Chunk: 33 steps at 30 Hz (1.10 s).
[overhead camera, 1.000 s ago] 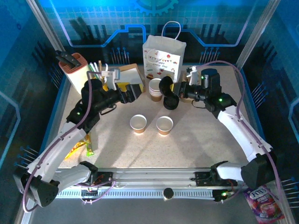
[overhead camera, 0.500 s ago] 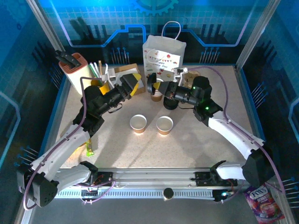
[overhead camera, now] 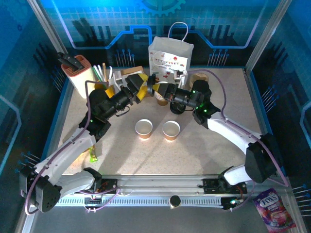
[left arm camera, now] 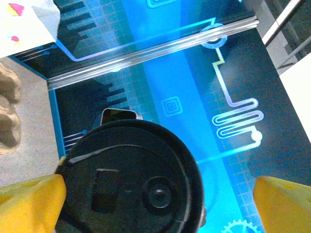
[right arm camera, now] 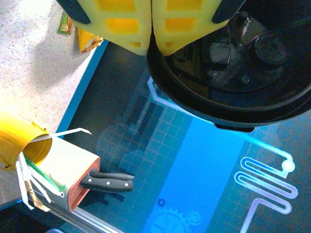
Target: Pack the takeout coffee
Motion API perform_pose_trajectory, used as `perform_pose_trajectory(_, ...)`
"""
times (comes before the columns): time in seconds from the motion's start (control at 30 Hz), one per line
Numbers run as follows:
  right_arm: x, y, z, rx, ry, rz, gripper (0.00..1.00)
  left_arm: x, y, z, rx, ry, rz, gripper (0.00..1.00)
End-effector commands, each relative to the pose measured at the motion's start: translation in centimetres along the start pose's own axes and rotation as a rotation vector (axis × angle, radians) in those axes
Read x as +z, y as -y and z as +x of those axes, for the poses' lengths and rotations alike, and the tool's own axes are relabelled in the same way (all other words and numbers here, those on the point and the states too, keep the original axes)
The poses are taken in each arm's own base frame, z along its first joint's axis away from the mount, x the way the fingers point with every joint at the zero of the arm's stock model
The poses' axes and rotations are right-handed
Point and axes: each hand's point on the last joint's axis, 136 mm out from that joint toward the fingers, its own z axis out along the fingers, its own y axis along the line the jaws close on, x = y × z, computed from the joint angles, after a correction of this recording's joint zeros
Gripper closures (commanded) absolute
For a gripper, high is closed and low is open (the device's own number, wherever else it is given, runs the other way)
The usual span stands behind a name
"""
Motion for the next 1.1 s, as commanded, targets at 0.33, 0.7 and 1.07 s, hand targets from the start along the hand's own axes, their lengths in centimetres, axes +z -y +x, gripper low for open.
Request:
perform_pose_trajectory(0.33,1.0,-2.3,-0.7,-0.012,0.001,-0.092,0.94,0.3,-1.6,-0.2,0.008,0.026,-0.076,0.06)
perform_pose_trajectory(0.7,1.3,-1.7,-0.4,-0.005,-0.003,-0.073,0.94,0.7,-1.4,0.0,-0.023,0.014,-0.037,0.09)
perform_pose_trajectory(1.07,1.3,-0.8,-0.2,-0.01,0.003,-0.039,0.95,0.8,-1.7,0.1,-0.066,0.013,-0.018,0.19)
